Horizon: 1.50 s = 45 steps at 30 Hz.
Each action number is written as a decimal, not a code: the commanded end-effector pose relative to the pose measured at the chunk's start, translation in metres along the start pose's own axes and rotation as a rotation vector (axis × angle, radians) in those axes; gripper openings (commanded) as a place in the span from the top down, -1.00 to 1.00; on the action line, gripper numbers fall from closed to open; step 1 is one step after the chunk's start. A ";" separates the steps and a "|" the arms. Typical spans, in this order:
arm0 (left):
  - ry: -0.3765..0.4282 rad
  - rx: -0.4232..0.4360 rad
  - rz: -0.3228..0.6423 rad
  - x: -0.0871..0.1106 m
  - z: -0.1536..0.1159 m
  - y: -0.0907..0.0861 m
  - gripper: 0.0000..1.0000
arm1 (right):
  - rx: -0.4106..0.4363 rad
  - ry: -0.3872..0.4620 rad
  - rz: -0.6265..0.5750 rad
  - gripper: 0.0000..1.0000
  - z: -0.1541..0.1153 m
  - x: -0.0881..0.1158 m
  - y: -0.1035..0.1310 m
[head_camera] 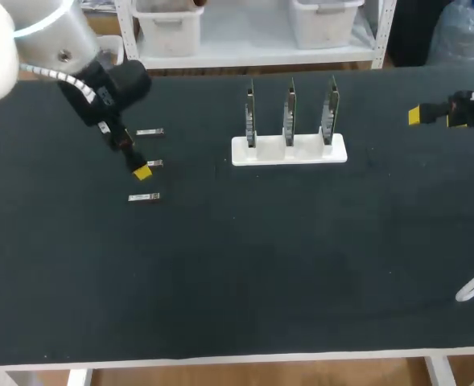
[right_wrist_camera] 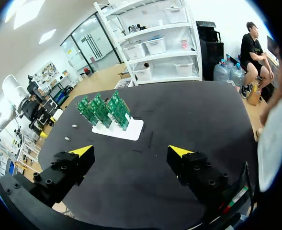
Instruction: Pick up the optical module with the left hand, and insert it into the network port with the right hand.
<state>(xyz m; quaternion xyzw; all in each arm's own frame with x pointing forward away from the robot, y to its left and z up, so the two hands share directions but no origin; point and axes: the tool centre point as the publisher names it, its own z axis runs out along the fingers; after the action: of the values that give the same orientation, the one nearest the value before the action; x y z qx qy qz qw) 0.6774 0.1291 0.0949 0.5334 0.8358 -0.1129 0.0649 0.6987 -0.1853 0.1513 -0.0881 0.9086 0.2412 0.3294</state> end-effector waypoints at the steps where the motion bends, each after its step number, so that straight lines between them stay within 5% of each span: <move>1: 0.156 0.067 0.063 -0.022 0.018 0.007 -1.00 | 0.001 -0.001 0.000 -1.00 0.000 0.000 0.000; 18: 0.240 0.058 -0.028 0.047 0.014 0.002 -1.00 | 0.001 -0.001 0.000 -1.00 0.000 0.000 0.000; 34: 0.208 0.074 -0.001 0.046 0.022 -0.002 -1.00 | 0.001 -0.001 0.000 -1.00 0.000 0.000 0.000; 39: 0.253 -0.058 0.081 0.037 0.002 0.009 -1.00 | 0.001 -0.001 0.000 -1.00 0.000 0.000 0.000; 45: 0.214 -0.070 0.148 0.040 0.015 0.015 -1.00 | 0.001 -0.001 0.000 -1.00 0.000 0.000 0.000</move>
<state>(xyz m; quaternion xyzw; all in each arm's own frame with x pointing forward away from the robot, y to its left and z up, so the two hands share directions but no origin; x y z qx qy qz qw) 0.6746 0.1634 0.0794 0.5947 0.8037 -0.0110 -0.0143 0.6987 -0.1854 0.1513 -0.0880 0.9086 0.2412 0.3294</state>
